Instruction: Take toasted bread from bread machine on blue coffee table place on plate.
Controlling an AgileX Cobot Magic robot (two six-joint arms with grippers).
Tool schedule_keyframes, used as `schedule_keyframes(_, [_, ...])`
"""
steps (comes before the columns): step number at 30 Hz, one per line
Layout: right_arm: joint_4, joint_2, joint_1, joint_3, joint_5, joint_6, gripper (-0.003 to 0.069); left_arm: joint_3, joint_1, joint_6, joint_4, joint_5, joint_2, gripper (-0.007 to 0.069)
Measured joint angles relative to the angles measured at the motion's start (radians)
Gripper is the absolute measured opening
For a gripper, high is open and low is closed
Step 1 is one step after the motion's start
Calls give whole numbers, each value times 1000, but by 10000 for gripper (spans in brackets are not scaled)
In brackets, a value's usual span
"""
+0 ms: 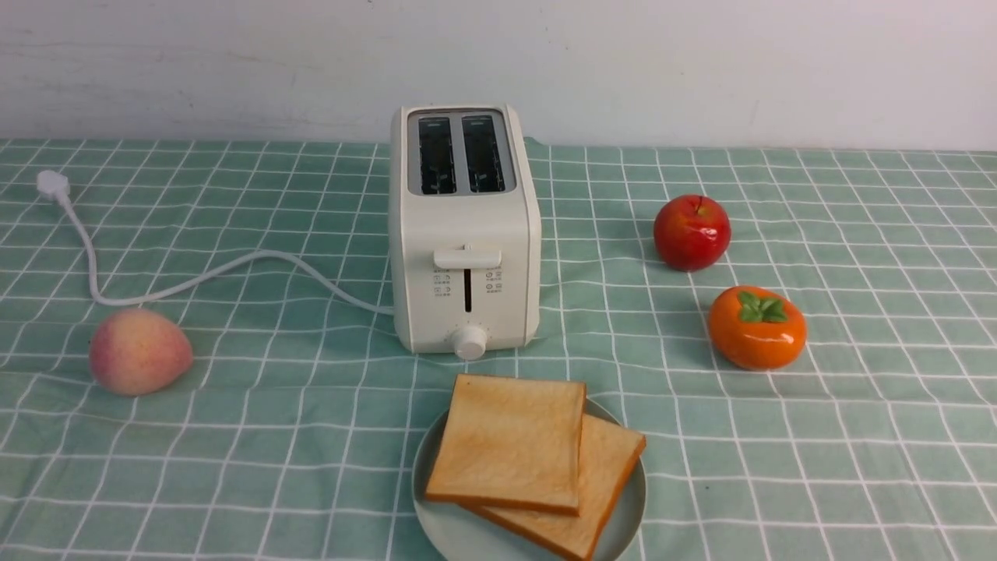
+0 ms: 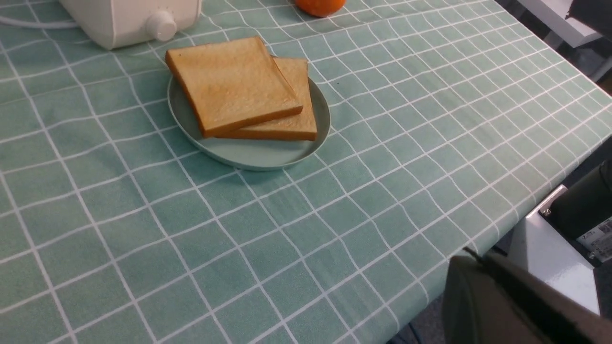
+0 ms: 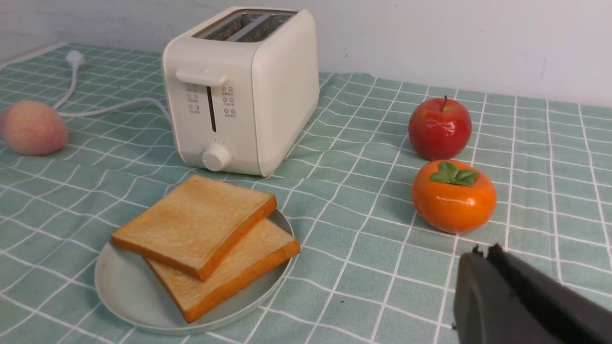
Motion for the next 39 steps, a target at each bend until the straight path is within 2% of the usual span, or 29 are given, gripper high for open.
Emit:
schedule_keyframes(5, [-1,0,0,0,0,-1,1,0,0,20,33,-24,-1,-14])
schedule_keyframes(9, [-1,0,0,0,0,-1,4,36,52,18,221,-229,-2,-14])
schedule_keyframes(10, [-1,0,0,0,0,-1,5,41,57,7,232,-255,-4,-14])
schedule_keyframes(12, [-1,0,0,0,0,-1,7,134,118,-121,382,-433,-32,-14])
schedule_keyframes(16, [-1,0,0,0,0,-1,13,359,196,-326,558,-716,-163,-14])
schedule_keyframes(18, [-1,0,0,0,-1,-1,14,436,212,-347,582,-791,-188,-14])
schedule_keyframes(20, [-1,0,0,0,-1,-1,17,599,228,-374,589,-937,-200,-14])
schedule_keyframes(22, [-1,0,0,0,-1,-1,20,721,228,-385,571,-992,-200,-14])
schedule_keyframes(25, [-1,0,0,0,-1,-1,22,790,228,-389,555,-988,-200,-14])
schedule_keyframes(27, [-1,0,0,0,-1,0,22,804,229,-390,556,-884,-200,-14])
schedule_keyframes(30, [-1,0,0,0,-1,0,26,808,229,-390,559,-832,-200,-14])
schedule_keyframes(39, [-1,0,0,0,-1,0,33,808,239,-390,579,-830,-200,-14])
